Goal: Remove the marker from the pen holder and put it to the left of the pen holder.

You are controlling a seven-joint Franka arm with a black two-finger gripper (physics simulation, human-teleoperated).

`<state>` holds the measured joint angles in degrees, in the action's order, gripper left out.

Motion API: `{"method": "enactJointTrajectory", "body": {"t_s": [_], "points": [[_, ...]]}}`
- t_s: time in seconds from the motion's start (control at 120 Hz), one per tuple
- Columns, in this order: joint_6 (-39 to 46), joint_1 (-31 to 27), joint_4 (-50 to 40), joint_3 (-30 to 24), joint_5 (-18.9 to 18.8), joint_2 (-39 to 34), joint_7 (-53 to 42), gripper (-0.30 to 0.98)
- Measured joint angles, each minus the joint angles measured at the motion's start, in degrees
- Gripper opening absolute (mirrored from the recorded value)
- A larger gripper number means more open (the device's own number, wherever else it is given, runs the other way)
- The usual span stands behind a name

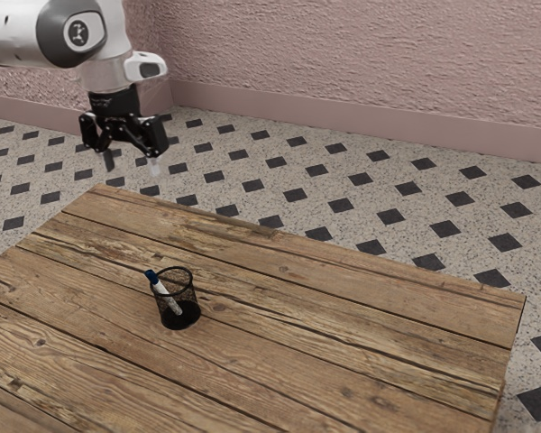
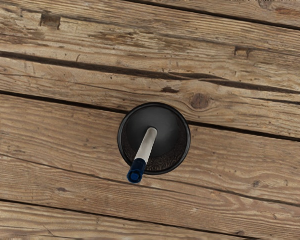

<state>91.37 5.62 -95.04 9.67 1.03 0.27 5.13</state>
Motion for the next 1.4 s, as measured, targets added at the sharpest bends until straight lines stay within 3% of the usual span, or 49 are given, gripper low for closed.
{"method": "enactJointTrajectory", "body": {"t_s": [0.167,0.258,0.342,0.45,0.592,0.975,1.4], "points": [[0.61,-2.81,-1.33,-1.84,0.08,-0.61,0.56,0.69],[5.56,-4.44,-15.10,-4.44,0.10,-9.84,1.26,0.69],[12.43,-10.97,-25.79,-11.19,0.64,-17.33,2.18,0.68],[19.90,-13.71,-34.50,-12.97,1.50,-20.21,3.26,0.69],[25.74,-15.36,-39.40,-13.17,1.96,-15.86,4.42,0.69],[43.91,-17.38,-39.14,-13.19,1.38,-5.47,3.95,0.67],[47.74,-17.16,-38.69,-13.61,1.72,-3.23,1.78,0.45]]}}
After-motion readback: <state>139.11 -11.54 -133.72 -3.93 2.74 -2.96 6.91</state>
